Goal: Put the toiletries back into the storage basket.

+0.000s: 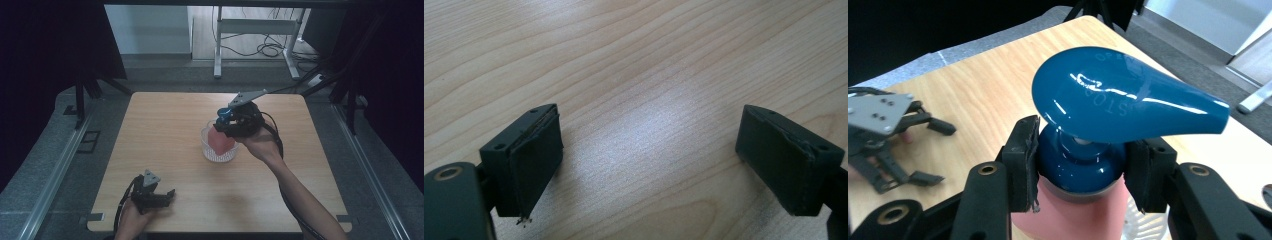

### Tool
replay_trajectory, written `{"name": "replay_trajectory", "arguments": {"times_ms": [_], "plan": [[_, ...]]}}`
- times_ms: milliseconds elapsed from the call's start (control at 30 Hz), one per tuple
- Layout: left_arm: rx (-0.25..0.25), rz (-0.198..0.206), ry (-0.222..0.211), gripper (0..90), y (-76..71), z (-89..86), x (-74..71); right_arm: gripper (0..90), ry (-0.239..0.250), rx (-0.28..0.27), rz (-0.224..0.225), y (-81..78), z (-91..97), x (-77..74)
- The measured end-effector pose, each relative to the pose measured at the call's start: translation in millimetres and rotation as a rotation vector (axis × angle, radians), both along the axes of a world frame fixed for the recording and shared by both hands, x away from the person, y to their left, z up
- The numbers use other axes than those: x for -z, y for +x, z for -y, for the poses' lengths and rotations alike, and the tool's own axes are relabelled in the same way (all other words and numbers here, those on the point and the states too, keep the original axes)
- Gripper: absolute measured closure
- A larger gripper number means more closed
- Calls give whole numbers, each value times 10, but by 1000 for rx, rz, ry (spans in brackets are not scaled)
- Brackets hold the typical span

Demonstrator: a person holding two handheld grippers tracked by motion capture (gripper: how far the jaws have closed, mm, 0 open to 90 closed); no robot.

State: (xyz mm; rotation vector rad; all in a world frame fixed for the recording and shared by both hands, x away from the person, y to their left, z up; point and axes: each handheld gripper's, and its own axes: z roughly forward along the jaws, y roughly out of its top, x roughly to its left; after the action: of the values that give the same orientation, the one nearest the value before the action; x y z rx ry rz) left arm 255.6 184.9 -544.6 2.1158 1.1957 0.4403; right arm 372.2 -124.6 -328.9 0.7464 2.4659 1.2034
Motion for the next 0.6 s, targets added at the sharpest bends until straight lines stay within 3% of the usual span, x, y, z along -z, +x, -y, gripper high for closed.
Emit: {"name": "replay_trajectory", "arguments": {"times_ms": [300,600], "plan": [[0,1,1,113,0,0,0,528,-20,50,16,180,-6,52],[2,1,2,113,1,-1,0,528,-30,82,11,330,-19,210]]}}
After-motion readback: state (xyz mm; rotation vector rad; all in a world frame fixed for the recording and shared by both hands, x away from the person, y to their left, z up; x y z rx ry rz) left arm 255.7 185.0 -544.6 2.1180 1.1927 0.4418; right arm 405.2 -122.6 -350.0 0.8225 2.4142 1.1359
